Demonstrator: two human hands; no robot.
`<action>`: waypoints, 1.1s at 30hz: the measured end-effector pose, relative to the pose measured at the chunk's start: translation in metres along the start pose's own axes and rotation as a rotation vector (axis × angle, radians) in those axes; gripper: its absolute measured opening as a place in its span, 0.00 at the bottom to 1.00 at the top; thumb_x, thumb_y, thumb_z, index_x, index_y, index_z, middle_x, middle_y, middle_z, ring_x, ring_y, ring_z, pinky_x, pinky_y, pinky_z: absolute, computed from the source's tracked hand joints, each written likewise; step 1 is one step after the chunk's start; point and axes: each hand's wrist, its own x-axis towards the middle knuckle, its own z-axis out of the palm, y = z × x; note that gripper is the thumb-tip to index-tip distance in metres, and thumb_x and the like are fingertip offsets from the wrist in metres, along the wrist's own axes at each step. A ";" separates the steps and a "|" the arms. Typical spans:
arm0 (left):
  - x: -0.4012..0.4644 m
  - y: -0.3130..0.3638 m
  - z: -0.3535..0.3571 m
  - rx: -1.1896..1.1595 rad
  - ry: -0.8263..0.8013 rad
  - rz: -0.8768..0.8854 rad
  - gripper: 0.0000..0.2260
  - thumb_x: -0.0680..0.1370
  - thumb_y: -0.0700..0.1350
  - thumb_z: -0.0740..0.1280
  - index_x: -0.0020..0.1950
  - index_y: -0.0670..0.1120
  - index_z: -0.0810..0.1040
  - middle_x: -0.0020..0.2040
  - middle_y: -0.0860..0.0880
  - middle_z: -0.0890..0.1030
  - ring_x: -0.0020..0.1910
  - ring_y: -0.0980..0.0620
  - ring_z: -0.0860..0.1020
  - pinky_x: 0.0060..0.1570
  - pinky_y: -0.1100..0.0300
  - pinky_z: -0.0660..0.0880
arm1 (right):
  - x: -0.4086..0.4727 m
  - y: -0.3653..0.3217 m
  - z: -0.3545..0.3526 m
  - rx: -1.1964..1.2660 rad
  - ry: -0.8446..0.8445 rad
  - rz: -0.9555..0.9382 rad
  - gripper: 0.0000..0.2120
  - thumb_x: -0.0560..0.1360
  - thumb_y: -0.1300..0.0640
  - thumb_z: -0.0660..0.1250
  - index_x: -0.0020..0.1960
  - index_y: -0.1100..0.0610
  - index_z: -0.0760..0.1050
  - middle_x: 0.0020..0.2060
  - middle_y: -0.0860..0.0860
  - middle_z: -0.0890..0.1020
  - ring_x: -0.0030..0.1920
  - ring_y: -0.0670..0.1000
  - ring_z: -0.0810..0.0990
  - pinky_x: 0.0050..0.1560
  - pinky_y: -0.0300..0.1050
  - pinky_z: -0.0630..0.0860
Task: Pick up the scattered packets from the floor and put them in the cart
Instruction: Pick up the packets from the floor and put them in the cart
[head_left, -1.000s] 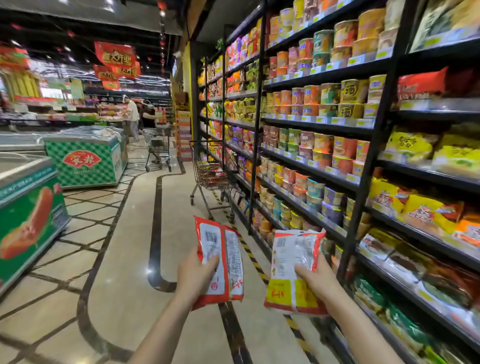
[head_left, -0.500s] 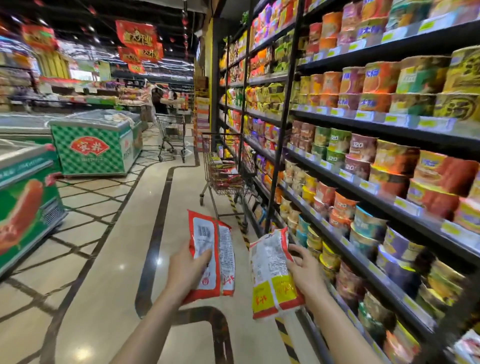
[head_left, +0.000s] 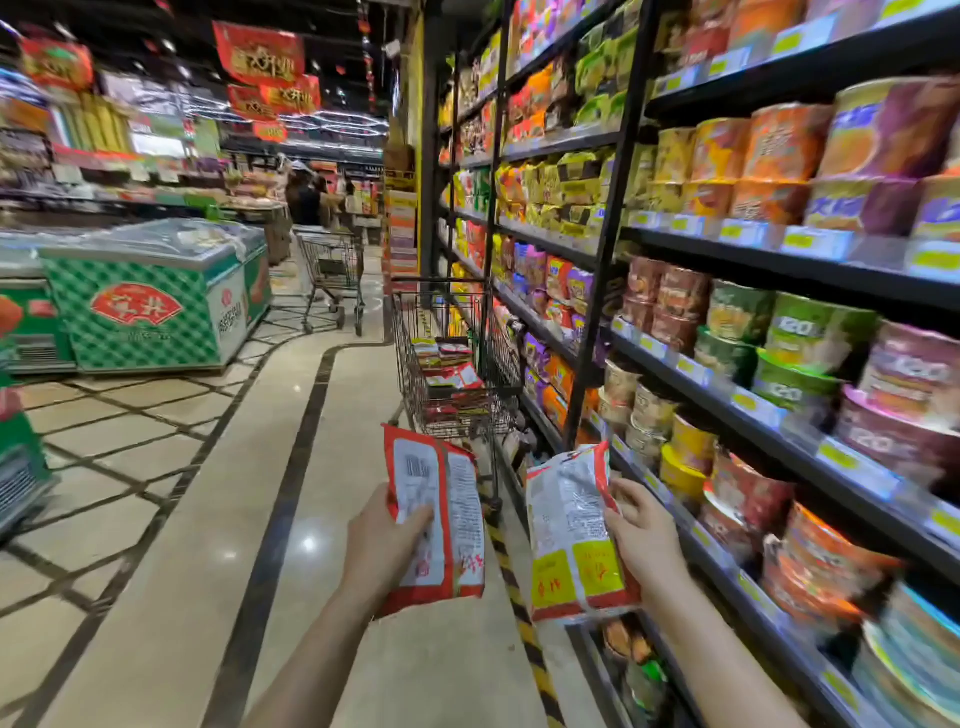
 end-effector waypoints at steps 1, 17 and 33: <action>0.026 -0.004 0.010 -0.005 0.004 -0.017 0.09 0.74 0.46 0.68 0.54 0.53 0.76 0.47 0.50 0.83 0.40 0.53 0.82 0.42 0.58 0.79 | 0.028 0.004 0.005 0.009 -0.002 0.007 0.16 0.75 0.66 0.66 0.60 0.55 0.74 0.53 0.57 0.81 0.52 0.55 0.80 0.56 0.55 0.77; 0.452 -0.022 0.153 0.029 0.090 -0.201 0.12 0.73 0.47 0.68 0.54 0.48 0.74 0.44 0.47 0.83 0.37 0.49 0.83 0.43 0.51 0.81 | 0.490 0.035 0.138 0.010 -0.120 0.077 0.16 0.75 0.69 0.63 0.62 0.60 0.72 0.52 0.59 0.80 0.51 0.55 0.78 0.47 0.49 0.75; 0.863 -0.074 0.241 0.220 0.039 -0.260 0.22 0.66 0.56 0.61 0.56 0.47 0.72 0.54 0.43 0.81 0.52 0.41 0.80 0.54 0.51 0.76 | 0.857 0.083 0.337 -0.117 -0.162 0.158 0.17 0.74 0.71 0.63 0.62 0.63 0.73 0.53 0.57 0.79 0.43 0.50 0.77 0.37 0.34 0.72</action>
